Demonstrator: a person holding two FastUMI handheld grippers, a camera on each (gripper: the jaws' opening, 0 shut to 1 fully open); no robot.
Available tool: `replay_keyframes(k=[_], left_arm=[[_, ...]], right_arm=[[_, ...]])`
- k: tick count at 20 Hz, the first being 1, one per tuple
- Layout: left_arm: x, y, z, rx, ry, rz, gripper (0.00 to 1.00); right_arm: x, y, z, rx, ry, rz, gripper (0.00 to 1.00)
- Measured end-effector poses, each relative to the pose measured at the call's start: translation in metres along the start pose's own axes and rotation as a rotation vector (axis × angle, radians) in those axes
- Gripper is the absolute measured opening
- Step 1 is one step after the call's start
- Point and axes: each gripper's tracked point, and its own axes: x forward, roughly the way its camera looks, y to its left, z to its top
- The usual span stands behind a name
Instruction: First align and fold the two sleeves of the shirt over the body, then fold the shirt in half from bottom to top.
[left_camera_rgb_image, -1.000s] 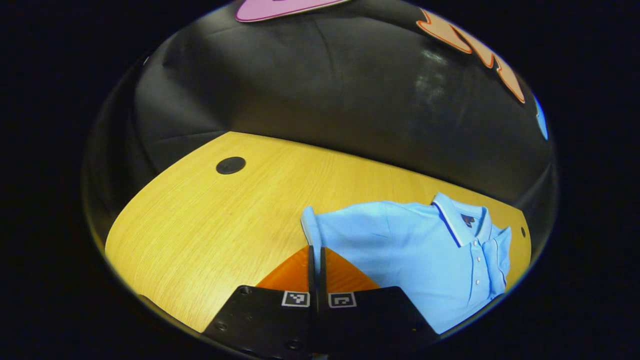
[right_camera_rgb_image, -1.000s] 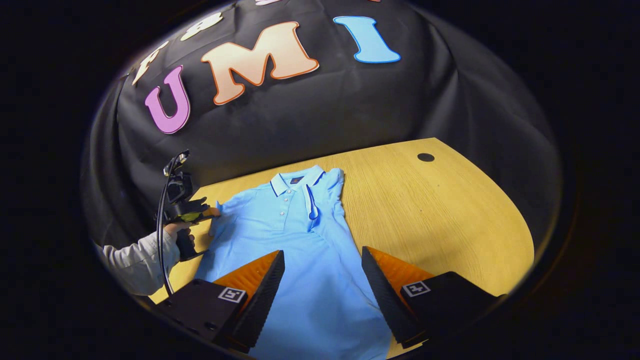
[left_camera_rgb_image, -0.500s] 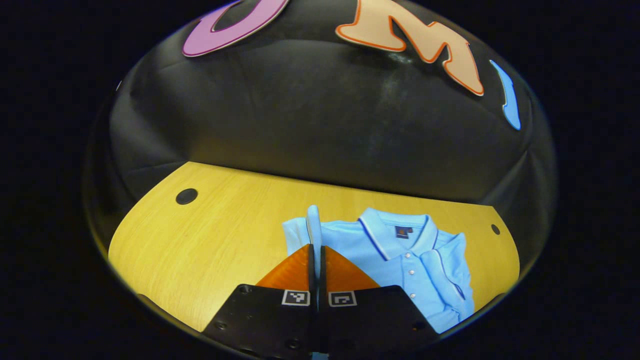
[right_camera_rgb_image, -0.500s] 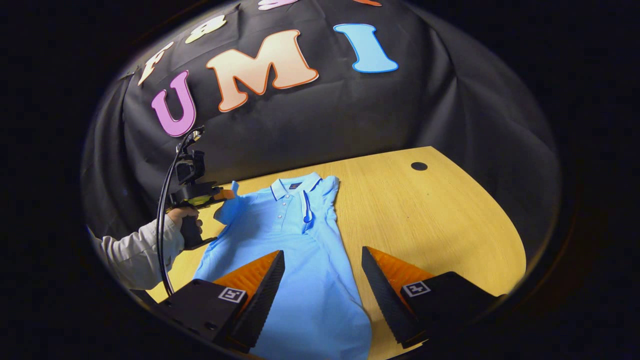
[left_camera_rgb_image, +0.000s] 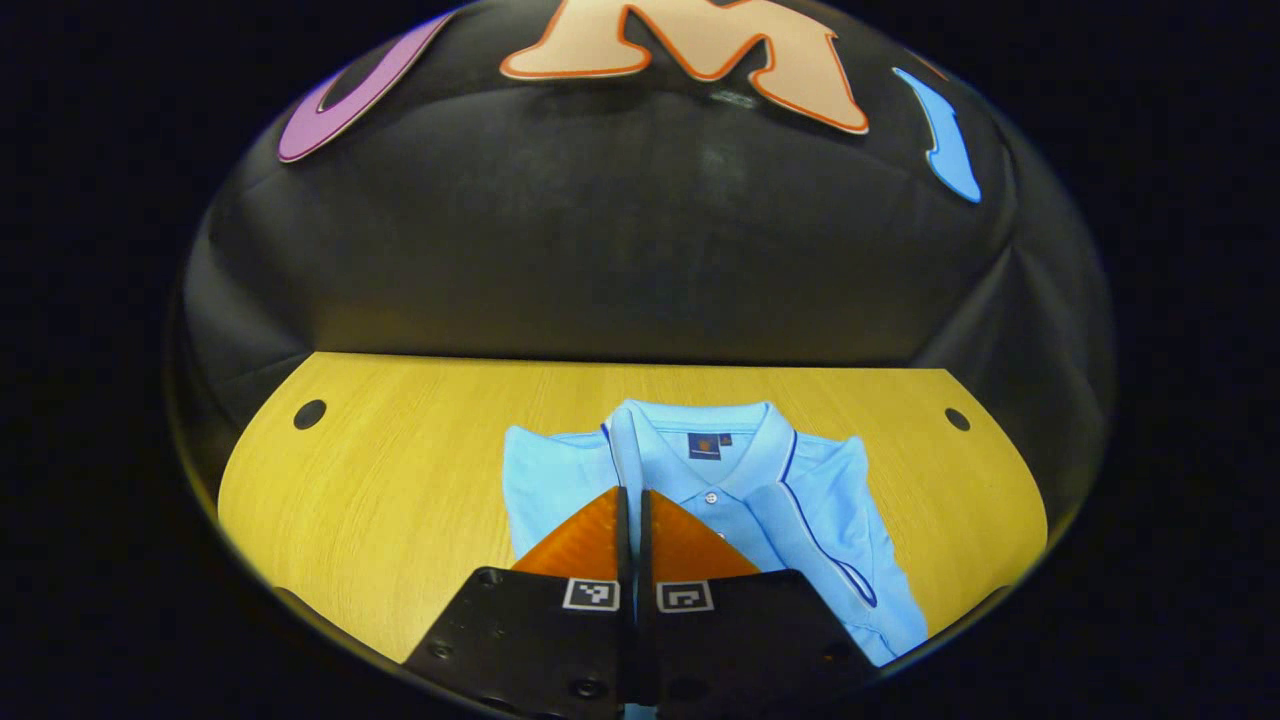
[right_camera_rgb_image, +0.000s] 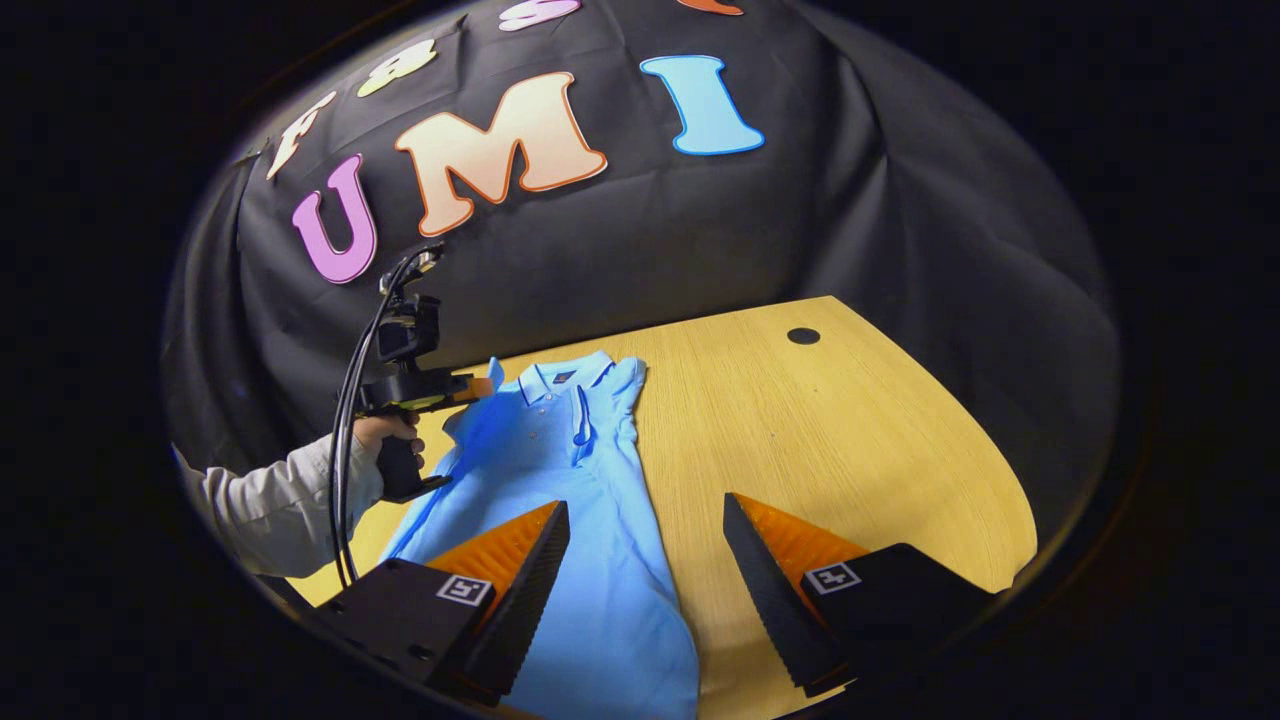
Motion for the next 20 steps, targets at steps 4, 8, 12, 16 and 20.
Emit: replay_keyframes(k=[4, 8, 12, 16, 20], left_arm=[[0.011, -0.007, -0.009, 0.035, 0.016, 0.010, 0.00], [0.013, -0.017, -0.014, -0.002, 0.018, -0.048, 0.34], [-0.007, -0.001, 0.003, 0.054, -0.057, -0.033, 0.95], [-0.057, 0.015, 0.017, 0.030, -0.117, -0.043, 0.96], [-0.124, 0.032, 0.014, -0.021, -0.151, -0.011, 0.96]], right_arm=[[0.005, 0.005, -0.002, 0.019, 0.003, -0.002, 0.97], [0.013, 0.015, -0.002, 0.029, 0.002, -0.008, 0.97], [0.021, 0.018, 0.010, 0.021, -0.052, -0.056, 0.98], [0.017, 0.019, 0.026, 0.034, -0.115, -0.078, 0.98], [0.000, 0.024, 0.021, -0.022, -0.129, -0.042, 0.97]])
